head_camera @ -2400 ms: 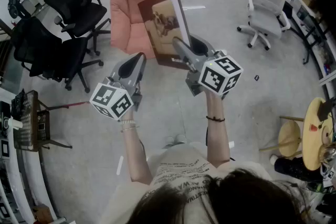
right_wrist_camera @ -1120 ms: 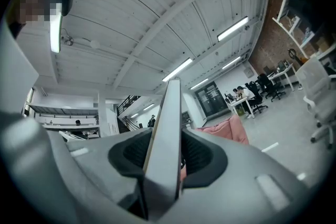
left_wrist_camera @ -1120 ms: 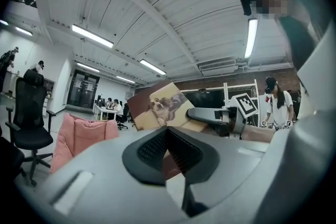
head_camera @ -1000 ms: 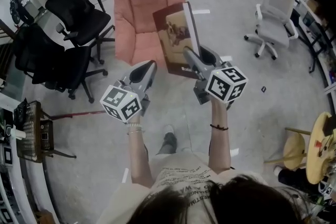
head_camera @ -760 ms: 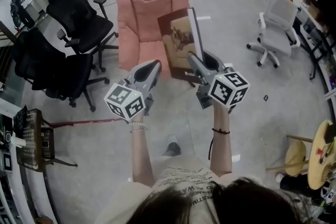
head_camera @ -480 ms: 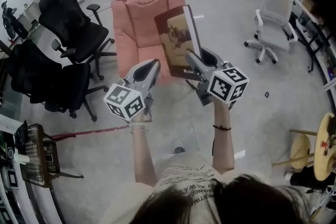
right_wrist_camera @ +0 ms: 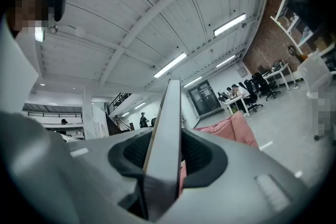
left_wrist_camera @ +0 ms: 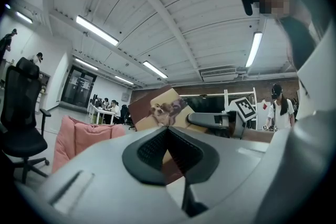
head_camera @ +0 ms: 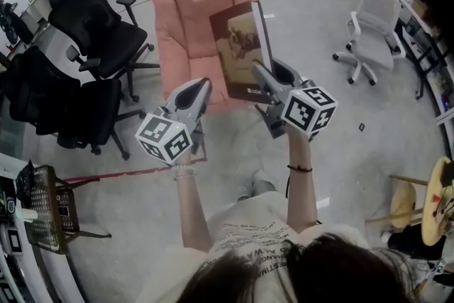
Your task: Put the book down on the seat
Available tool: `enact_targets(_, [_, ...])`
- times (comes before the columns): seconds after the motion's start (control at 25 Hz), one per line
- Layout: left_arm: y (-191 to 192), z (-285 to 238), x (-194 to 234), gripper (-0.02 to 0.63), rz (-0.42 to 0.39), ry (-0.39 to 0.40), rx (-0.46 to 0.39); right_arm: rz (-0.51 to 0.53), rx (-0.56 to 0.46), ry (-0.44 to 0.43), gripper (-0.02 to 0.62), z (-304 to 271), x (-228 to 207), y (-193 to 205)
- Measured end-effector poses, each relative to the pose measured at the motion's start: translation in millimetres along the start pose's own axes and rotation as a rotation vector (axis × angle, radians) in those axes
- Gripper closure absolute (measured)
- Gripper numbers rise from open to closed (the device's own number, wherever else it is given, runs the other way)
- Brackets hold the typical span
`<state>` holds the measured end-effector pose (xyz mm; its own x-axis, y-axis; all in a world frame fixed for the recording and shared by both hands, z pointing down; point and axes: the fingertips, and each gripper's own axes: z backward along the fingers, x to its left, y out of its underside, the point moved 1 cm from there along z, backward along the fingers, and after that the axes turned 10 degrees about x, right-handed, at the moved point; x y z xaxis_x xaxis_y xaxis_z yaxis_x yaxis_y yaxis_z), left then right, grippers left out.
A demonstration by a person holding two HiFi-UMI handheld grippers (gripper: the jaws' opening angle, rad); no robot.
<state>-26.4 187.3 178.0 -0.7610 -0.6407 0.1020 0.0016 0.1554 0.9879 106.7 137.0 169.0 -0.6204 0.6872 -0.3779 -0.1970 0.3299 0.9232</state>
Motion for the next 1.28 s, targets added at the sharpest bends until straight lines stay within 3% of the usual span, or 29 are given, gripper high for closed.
enact_targets(0.12, [7, 2, 0, 0.617, 0.023, -0.024, -0.005, -0.007, 0.013, -0.001, 0.44, 2, -6, 3])
enact_targets(0.48, [13, -3, 100, 0.618, 0.067, -0.085, -0.006, -0.016, 0.061, -0.037, 0.44, -103, -21, 6])
enact_targets(0.8, [8, -60, 185, 0.617, 0.086, -0.106, 0.02, -0.044, 0.099, -0.064, 0.44, -200, -72, -8])
enact_targets(1.28, [11, -151, 261, 0.618, 0.132, -0.113, 0.087, -0.094, 0.17, -0.05, 0.44, -284, -161, -20])
